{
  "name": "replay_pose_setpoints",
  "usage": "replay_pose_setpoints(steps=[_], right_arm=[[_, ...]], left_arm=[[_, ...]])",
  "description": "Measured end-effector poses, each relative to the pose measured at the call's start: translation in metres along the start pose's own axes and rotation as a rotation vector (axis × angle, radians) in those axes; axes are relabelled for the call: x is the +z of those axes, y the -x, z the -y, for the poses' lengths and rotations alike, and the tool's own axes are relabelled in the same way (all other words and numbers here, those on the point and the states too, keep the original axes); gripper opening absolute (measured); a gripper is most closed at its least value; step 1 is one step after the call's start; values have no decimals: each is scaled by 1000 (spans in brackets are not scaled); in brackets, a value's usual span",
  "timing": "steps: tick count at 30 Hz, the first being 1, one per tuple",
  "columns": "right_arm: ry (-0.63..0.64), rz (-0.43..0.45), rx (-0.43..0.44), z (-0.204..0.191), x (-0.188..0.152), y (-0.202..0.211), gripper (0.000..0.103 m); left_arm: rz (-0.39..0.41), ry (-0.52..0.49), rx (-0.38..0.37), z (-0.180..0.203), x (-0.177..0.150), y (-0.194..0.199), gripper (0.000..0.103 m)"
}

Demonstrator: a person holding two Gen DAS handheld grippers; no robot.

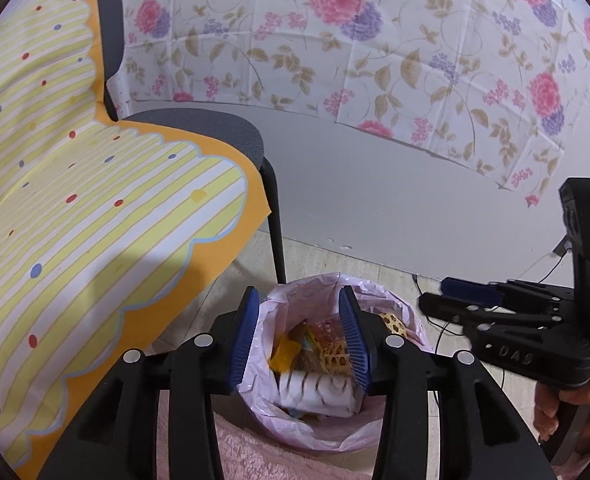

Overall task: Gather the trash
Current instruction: 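Move both open tools back over the chair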

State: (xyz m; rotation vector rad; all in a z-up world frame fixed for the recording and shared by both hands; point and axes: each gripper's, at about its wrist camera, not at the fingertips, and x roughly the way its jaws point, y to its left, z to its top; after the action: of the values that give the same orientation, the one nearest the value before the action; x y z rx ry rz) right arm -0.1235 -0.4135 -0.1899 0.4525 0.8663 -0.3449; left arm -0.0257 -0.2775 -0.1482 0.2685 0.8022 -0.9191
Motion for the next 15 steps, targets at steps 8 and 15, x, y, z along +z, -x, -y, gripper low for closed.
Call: replay_pose_setpoints(steps=[8, 15], right_arm=[[27, 63, -21, -11, 4, 40, 68], [105, 178, 0, -47, 27, 77, 97]], left_arm=[[14, 55, 63, -13, -4, 35, 83], [52, 103, 158, -35, 4, 83, 91]])
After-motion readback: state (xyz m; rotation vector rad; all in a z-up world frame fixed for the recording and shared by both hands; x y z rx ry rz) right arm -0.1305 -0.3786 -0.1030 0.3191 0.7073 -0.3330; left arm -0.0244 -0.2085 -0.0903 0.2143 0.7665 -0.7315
